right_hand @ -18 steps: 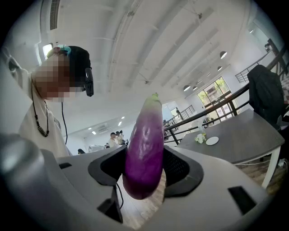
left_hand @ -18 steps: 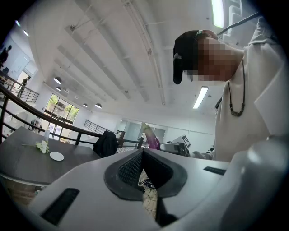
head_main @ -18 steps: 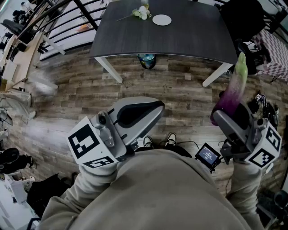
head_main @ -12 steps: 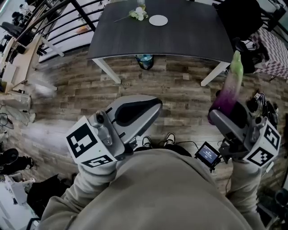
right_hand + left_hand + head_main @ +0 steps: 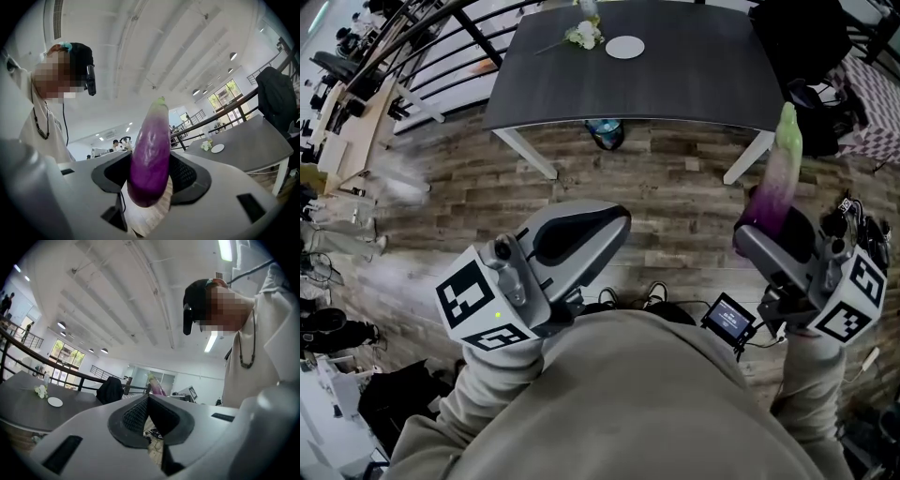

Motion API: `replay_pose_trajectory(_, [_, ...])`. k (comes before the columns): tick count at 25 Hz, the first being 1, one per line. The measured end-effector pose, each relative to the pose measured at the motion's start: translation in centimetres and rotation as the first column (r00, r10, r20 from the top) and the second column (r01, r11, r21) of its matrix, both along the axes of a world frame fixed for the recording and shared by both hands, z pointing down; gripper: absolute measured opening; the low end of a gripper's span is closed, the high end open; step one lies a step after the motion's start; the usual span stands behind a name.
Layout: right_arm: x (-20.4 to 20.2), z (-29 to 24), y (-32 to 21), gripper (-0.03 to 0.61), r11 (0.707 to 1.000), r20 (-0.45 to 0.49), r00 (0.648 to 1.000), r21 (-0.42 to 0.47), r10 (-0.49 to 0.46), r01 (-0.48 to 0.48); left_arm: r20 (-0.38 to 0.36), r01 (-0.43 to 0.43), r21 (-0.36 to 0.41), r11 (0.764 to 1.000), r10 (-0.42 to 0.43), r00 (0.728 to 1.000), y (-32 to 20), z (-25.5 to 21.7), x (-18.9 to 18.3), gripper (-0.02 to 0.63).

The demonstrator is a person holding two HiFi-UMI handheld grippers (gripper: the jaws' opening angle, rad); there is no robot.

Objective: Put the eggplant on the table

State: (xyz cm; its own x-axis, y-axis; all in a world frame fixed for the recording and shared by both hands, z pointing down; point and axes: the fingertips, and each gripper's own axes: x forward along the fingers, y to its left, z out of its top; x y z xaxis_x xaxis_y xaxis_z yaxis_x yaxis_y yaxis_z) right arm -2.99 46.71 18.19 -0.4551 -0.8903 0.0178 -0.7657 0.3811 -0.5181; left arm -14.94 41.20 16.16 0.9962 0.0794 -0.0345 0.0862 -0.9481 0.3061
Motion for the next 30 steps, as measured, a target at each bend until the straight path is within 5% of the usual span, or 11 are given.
replay_pose_trajectory(13, [6.4,0.6,3.3,0.252,0.996,0.047,0.996,0.041,0.075,-0.077,0.046,-0.078,0.032,0.996,0.076,0.996,1.9,-0.2,6.2,0.005])
replay_pose_trajectory(30, [10.0,-0.1,3.2,0.252,0.975,-0.001,0.976,0.044,0.217,-0.217,-0.003,-0.220,0.066,0.973,0.221,0.975,-1.2,-0.5,11.4,0.005])
